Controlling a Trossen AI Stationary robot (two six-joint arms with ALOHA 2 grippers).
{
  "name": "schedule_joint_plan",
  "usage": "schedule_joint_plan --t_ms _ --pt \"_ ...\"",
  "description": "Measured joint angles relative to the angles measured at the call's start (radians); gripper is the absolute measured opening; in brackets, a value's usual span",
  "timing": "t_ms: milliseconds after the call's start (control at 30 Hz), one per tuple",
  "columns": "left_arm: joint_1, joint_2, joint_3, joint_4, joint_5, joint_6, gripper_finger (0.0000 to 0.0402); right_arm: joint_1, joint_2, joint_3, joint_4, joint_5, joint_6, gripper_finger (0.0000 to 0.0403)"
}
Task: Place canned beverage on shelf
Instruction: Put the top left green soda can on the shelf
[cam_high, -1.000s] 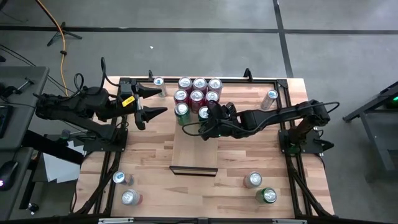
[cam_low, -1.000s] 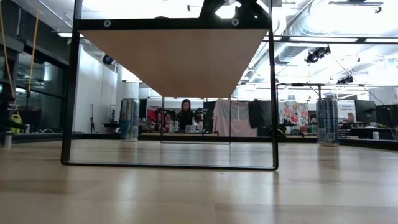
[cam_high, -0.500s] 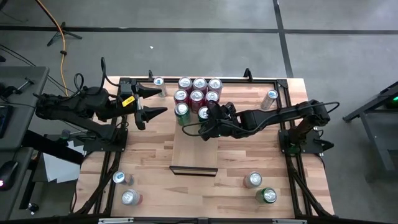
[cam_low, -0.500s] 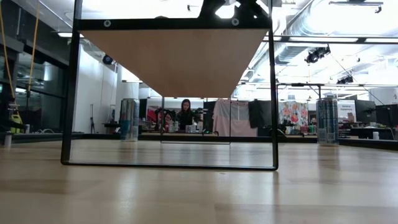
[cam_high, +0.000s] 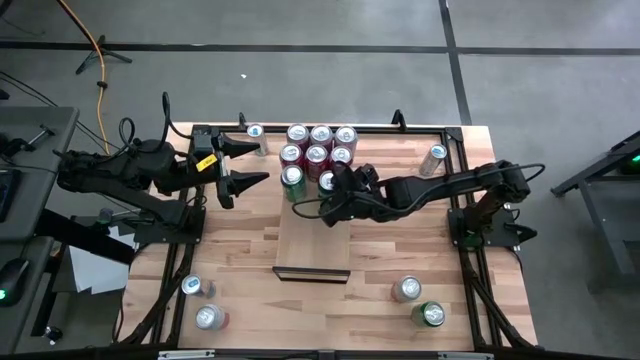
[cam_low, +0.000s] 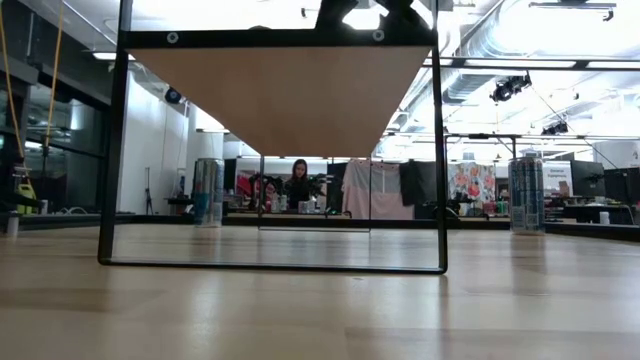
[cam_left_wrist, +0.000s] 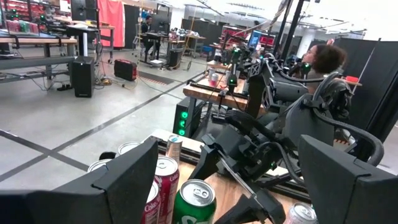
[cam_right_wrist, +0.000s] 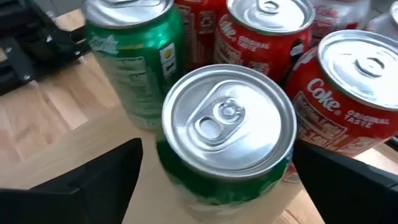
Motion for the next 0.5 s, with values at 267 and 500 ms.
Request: schedule_joint_plan --t_ms 267,500 --pt "0.000 0.000 0.000 0.000 0.000 0.000 0.0317 0.000 -0.021 0.003 -0.005 -0.043 -0.106 0.0397" --pt "0.000 0.000 0.000 -0.001 0.000 -0.001 0.0317 0.000 -0.078 0.004 -0.046 -0.056 -0.224 0.0397"
